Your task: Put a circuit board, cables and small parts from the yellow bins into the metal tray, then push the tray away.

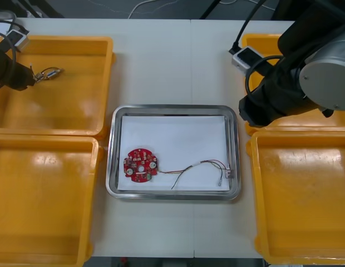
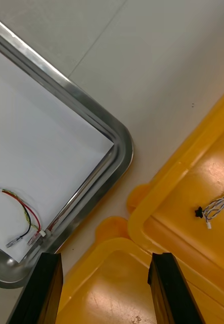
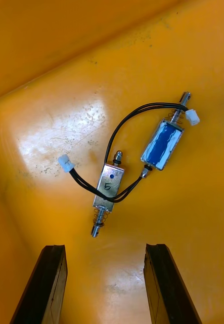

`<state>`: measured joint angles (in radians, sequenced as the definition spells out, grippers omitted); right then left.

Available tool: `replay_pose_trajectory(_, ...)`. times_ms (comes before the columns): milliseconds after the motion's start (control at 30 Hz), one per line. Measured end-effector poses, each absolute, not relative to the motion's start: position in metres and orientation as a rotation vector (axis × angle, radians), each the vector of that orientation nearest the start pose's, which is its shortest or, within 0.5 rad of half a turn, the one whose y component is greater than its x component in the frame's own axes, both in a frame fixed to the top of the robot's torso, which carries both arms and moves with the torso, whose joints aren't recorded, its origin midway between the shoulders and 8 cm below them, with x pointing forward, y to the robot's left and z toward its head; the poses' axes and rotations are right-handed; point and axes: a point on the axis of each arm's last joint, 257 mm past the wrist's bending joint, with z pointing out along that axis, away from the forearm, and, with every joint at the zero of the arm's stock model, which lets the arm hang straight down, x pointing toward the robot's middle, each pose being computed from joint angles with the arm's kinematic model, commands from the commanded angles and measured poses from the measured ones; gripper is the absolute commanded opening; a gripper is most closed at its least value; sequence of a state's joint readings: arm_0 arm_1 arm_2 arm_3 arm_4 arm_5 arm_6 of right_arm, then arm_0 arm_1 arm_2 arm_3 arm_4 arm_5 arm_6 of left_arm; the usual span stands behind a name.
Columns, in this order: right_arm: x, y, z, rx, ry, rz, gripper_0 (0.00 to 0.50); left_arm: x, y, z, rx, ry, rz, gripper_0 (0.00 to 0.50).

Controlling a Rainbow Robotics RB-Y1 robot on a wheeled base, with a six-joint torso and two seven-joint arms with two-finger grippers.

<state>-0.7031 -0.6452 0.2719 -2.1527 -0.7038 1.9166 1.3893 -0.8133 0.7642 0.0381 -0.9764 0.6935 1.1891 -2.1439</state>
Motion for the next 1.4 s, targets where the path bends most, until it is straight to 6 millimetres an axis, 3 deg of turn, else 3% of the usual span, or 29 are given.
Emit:
replay_pose_trajectory(233,0.456,-0.206,-0.096,-0.444,2.475,-0.061,0.500,0.618,0.449,-0.158,0.489,2.386,0.248,0.444)
replay_pose_trajectory(533,0.455,-0.249,-0.092,-0.117,2.505,0.014,0.500,0.623,0.463,-0.163,0.443,2.369,0.273,0.443)
replay_pose_trajectory(767,0.459,-0.275,-0.087,-0.013,2.503,0.017,0.500,0.627,0.468,-0.172,0.396,2.384,0.262,0.443)
replay_pose_trajectory(1067,0.467,-0.309,-0.116,0.144,2.616,0.007,0.500,0.631,0.456,-0.178,0.398,2.385,0.237,0.442)
replay_pose_trajectory(1400,0.502,-0.333,-0.116,0.302,2.653,-0.028,0.500,0.632,0.456,-0.182,0.406,2.389,0.255,0.440)
